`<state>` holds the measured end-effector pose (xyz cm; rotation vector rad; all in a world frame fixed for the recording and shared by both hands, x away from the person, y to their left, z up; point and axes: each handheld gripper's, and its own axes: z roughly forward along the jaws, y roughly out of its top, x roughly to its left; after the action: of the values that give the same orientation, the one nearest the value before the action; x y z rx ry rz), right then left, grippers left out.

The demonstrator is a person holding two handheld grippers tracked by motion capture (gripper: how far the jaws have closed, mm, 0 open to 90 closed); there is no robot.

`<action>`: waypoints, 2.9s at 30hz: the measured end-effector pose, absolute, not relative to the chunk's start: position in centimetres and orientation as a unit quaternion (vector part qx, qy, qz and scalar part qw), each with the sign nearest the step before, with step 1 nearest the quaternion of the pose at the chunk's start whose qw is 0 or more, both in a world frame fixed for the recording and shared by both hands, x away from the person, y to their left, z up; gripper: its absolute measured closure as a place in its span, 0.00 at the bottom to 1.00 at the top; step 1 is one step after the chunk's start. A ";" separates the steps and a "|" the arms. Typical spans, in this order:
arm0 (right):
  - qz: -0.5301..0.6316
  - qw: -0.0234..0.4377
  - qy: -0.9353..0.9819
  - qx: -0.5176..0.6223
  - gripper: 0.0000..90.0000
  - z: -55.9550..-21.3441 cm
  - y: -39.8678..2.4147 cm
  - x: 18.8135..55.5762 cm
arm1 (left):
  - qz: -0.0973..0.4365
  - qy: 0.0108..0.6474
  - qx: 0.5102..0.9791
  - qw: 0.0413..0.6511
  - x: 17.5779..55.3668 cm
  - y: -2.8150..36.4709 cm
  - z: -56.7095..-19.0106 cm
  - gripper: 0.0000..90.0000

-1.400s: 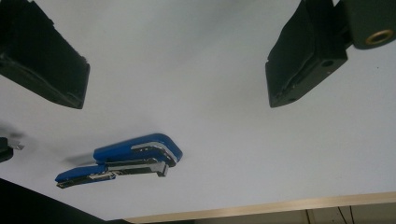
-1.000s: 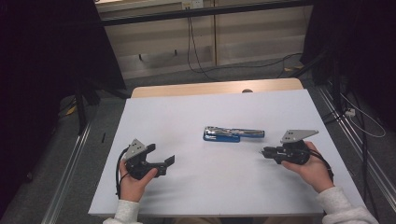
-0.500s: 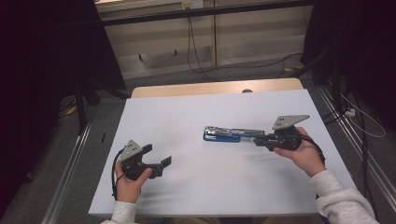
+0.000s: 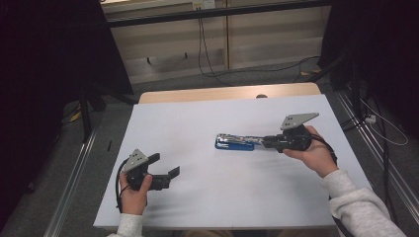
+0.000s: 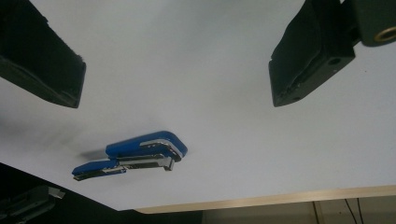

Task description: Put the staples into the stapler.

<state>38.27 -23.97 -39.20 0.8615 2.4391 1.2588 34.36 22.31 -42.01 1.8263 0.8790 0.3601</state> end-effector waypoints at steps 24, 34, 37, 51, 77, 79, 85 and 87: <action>0.434 0.124 0.849 0.275 0.88 -39.3 -21.8 41.0 | 0.140 0.361 0.764 0.517 34.0 22.4 -42.0 0.04; 0.437 0.121 0.851 0.264 0.88 -39.4 -21.3 41.9 | 0.134 0.360 0.767 0.513 34.0 22.4 -42.1 0.04; 0.439 0.122 0.852 0.260 0.88 -39.3 -21.1 42.1 | 0.134 0.360 0.767 0.515 34.0 22.3 -42.1 0.04; 0.434 0.115 0.859 0.247 0.88 -39.4 -20.0 43.0 | 0.128 0.357 0.771 0.511 34.0 22.1 -42.1 0.04; 0.431 0.106 0.869 0.220 0.88 -39.3 -18.1 45.4 | 0.125 0.359 0.772 0.508 34.0 22.3 -42.3 0.04; 0.431 0.105 0.869 0.218 0.88 -39.3 -18.0 45.6 | 0.125 0.360 0.772 0.508 33.9 22.4 -42.2 0.04; 0.428 0.104 0.872 0.214 0.88 -39.4 -17.7 46.1 | 0.124 0.360 0.775 0.505 34.0 22.4 -42.3 0.04; 0.428 0.102 0.872 0.214 0.88 -39.5 -17.6 46.3 | 0.124 0.360 0.774 0.506 34.0 22.4 -42.3 0.04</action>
<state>46.26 -17.60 -39.45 0.6326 2.5754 1.2646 33.97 22.43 -42.30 1.8664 0.8684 0.2995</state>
